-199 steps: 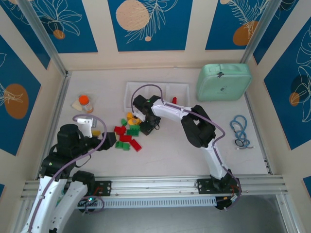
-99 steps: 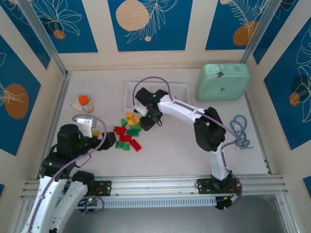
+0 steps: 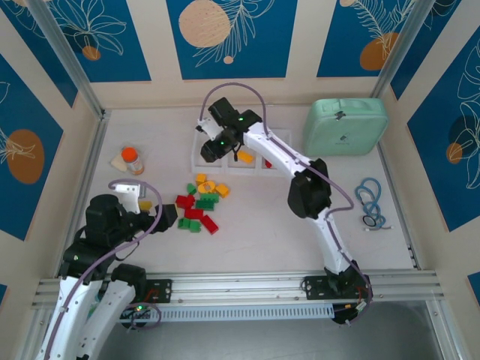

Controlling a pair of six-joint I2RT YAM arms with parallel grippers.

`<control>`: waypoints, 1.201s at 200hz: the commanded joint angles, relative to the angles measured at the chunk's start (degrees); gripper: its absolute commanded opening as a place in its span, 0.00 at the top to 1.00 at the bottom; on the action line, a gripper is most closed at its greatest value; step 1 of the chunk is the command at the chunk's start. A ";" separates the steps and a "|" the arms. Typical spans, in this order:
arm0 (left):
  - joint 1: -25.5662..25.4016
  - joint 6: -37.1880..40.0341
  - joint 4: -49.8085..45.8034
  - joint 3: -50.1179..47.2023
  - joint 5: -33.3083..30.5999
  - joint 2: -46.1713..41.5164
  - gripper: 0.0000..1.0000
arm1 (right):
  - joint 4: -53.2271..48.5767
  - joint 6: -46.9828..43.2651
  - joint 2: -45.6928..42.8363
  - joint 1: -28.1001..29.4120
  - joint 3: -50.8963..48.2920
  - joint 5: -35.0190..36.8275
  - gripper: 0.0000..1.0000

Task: Sort the legos into containers by color
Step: Place the lego in the container, then pick up the lego from the center of the table.

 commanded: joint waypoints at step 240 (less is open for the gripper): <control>2.72 1.66 0.45 -0.27 -1.93 2.82 0.01 | 11.76 -3.60 -24.23 0.48 -39.62 0.29 0.23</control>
